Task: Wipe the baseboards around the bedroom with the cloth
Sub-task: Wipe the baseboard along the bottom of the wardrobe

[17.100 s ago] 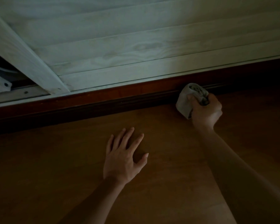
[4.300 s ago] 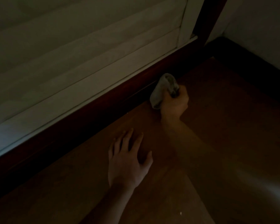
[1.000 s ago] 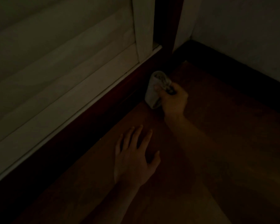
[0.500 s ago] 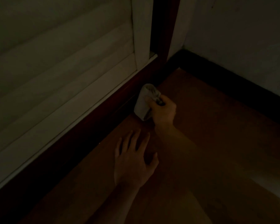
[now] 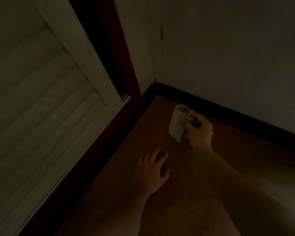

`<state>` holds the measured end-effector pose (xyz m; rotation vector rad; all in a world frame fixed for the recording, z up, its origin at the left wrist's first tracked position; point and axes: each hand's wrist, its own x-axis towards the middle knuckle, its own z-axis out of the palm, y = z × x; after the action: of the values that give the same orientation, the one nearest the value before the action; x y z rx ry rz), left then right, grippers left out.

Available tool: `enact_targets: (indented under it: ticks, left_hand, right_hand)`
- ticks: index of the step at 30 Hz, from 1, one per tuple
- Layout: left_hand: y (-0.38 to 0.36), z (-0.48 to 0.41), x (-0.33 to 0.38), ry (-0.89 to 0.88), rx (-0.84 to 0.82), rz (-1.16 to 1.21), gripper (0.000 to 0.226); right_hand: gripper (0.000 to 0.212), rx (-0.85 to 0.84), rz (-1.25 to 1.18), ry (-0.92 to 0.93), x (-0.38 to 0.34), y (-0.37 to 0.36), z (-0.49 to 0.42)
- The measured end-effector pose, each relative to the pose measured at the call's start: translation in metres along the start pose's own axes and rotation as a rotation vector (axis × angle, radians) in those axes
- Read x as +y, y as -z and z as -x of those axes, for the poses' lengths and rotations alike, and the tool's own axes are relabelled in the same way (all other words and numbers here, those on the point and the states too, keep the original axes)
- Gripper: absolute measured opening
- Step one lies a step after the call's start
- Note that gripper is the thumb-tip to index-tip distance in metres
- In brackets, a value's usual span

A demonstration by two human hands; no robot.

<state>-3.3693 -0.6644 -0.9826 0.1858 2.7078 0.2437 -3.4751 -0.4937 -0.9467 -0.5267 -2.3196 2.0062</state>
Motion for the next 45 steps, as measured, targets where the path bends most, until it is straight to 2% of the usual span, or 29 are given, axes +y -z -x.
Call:
enact_targets:
  ticks: [4,7,14,19,23,27,32,35,39,45]
  left_hand:
    - [-0.015,-0.045,-0.007,-0.186,0.098,-0.003,0.065]
    - [-0.03,-0.064,-0.018,-0.283,0.185,0.031,0.063]
    - [-0.044,-0.073,-0.021,-0.296,0.3,-0.001,0.061]
    - [-0.042,-0.071,-0.022,-0.296,0.271,-0.033,0.062]
    - [-0.043,-0.069,-0.023,-0.321,0.313,-0.082,0.06]
    - [-0.031,-0.07,-0.018,-0.24,0.131,-0.063,0.069]
    - [-0.036,-0.072,-0.02,-0.295,0.204,-0.079,0.055]
    - [-0.039,-0.073,-0.021,-0.316,0.278,0.004,0.06]
    - [-0.048,-0.074,-0.023,-0.327,0.336,-0.025,0.064]
    - [-0.048,-0.073,-0.021,-0.308,0.336,-0.037,0.064]
  right_hand:
    - [0.023,0.003,-0.012,0.036,0.03,0.003,-0.009]
    - [0.022,0.083,0.019,0.053,0.047,-0.004,-0.019]
    - [0.027,0.27,0.217,0.092,0.063,-0.019,-0.036]
    - [0.025,0.375,0.21,0.055,0.051,-0.058,-0.06]
    - [0.027,0.362,0.173,-0.01,0.029,-0.121,-0.097]
    - [0.025,0.422,0.042,-0.181,0.018,-0.152,-0.113]
    - [0.026,0.534,-0.021,-0.223,0.032,-0.114,-0.105]
    - [0.031,0.613,-0.021,-0.196,0.043,-0.084,-0.098]
    - [0.03,0.708,-0.024,-0.165,0.05,-0.061,-0.089]
    - [0.028,0.588,0.064,-0.132,0.039,-0.058,-0.089]
